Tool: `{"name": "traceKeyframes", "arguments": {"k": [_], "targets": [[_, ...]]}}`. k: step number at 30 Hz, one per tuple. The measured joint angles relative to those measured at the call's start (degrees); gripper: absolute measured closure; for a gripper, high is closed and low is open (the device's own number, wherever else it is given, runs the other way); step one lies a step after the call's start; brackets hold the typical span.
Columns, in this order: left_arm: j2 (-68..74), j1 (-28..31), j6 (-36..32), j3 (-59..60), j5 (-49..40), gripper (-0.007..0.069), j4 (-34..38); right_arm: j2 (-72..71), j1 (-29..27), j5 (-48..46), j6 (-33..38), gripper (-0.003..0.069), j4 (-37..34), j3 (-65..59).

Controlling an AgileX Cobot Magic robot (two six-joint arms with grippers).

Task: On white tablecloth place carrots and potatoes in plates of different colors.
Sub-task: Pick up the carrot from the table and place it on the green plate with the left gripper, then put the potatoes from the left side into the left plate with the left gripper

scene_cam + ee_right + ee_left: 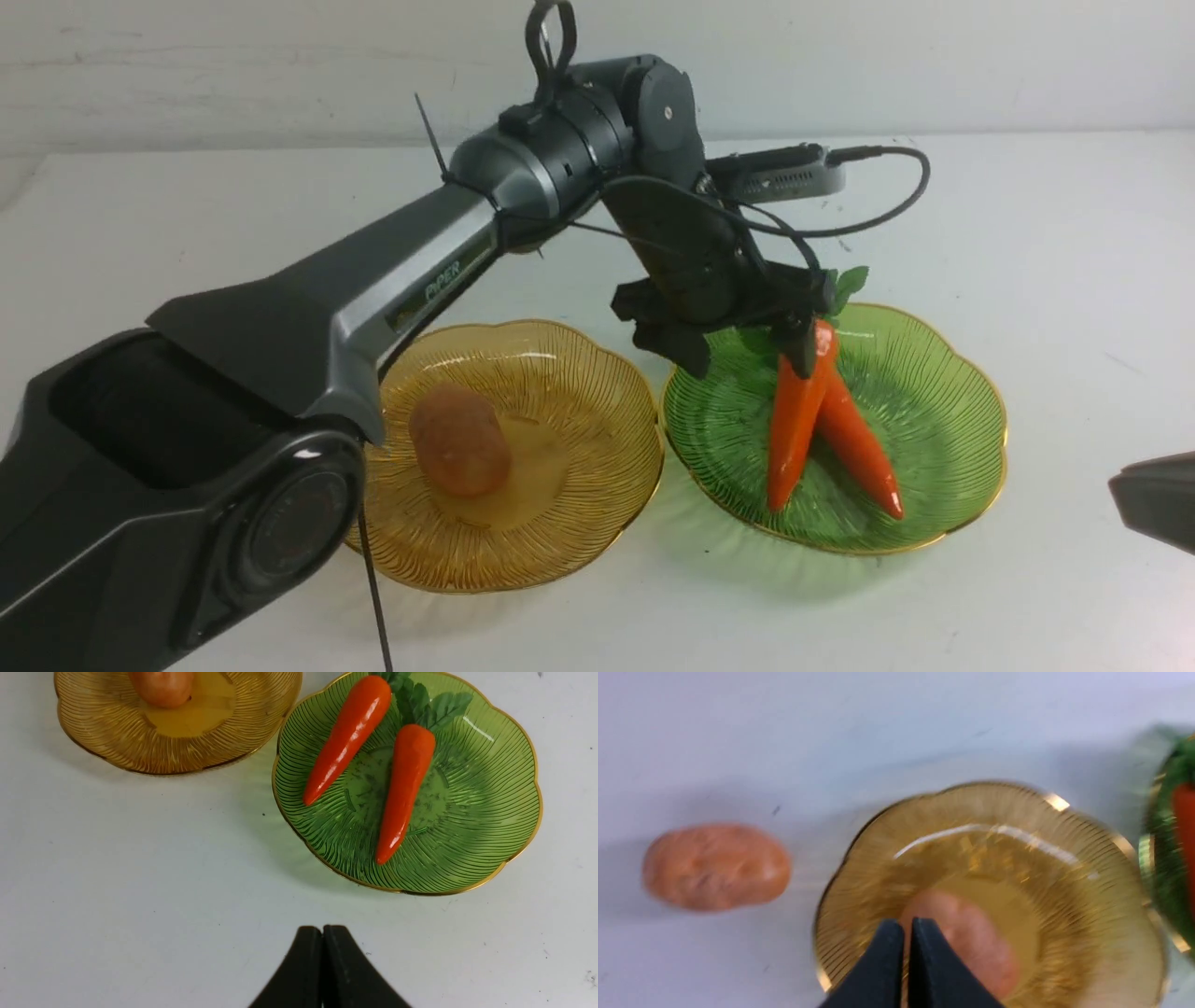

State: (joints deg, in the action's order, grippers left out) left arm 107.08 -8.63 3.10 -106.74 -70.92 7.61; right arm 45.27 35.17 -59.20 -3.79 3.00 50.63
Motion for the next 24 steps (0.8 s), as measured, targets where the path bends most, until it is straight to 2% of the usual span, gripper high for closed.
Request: {"name": "traceKeyframes", "arguments": {"k": [3,7,11,14,17,19,21,24], "targets": [[-0.54,3.66,4.59,5.11,-0.53,0.0606,-1.45,0.00,0.00,0.04,0.00,0.0674,0.00,0.00],[1.01,6.73,10.84,7.85,-0.47,0.0537,-3.02,0.00,0.00,0.17,-0.07,0.0674,0.00,0.00],[3.07,7.58,14.24,8.04,-0.28,0.0405,-3.23,0.00,0.00,1.06,-1.35,0.0674,-0.05,0.00],[4.38,7.58,16.46,8.04,2.55,0.0276,-3.10,0.00,0.00,2.04,-2.63,0.0674,-0.05,0.00],[6.33,7.58,22.23,8.04,8.78,0.0073,-3.38,0.00,0.00,4.35,-4.43,0.0674,-0.05,0.00],[8.05,7.58,26.01,8.04,11.14,-0.0020,-5.16,0.00,0.00,5.97,-4.73,0.0674,-0.05,0.00],[9.66,7.58,29.35,8.04,11.45,-0.0053,-5.91,0.00,0.00,7.24,-4.86,0.0674,-0.05,0.00],[12.32,7.58,37.02,8.04,11.73,-0.0059,-6.35,0.00,0.00,8.78,-4.91,0.0674,-0.05,0.00]]}}
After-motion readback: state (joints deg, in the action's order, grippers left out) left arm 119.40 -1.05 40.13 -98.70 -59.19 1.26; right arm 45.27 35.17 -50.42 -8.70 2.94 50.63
